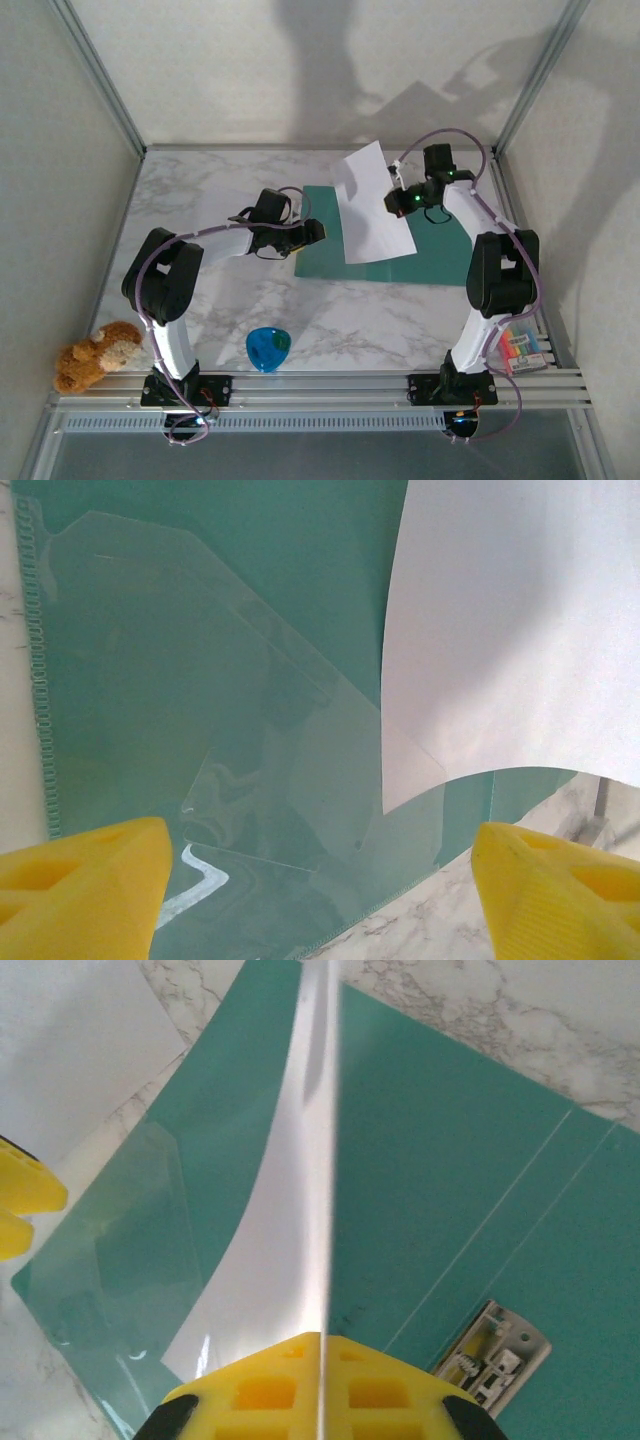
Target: Put the files into the folder
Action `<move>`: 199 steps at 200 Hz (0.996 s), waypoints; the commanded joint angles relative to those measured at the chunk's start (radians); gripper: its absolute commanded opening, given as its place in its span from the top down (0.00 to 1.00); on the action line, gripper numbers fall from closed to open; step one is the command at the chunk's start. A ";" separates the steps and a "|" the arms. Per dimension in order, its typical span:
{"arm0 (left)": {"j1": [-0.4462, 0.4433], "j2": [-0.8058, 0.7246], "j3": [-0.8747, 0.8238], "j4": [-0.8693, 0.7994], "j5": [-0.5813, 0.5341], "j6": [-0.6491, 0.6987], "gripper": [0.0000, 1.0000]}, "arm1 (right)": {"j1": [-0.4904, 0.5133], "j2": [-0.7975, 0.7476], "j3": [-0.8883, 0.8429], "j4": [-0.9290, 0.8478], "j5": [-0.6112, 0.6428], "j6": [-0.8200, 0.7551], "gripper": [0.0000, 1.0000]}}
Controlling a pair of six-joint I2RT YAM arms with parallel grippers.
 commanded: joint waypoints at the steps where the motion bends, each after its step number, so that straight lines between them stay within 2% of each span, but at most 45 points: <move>1: -0.010 0.007 0.013 -0.011 0.019 0.000 0.21 | 0.001 0.028 -0.016 0.010 -0.053 0.044 1.00; 129: -0.011 0.006 -0.004 -0.008 0.022 -0.001 0.21 | -0.003 0.093 -0.093 0.149 -0.236 0.179 1.00; 199: -0.010 0.009 0.000 -0.015 0.020 0.003 0.21 | -0.002 0.126 -0.096 0.190 -0.276 0.255 1.00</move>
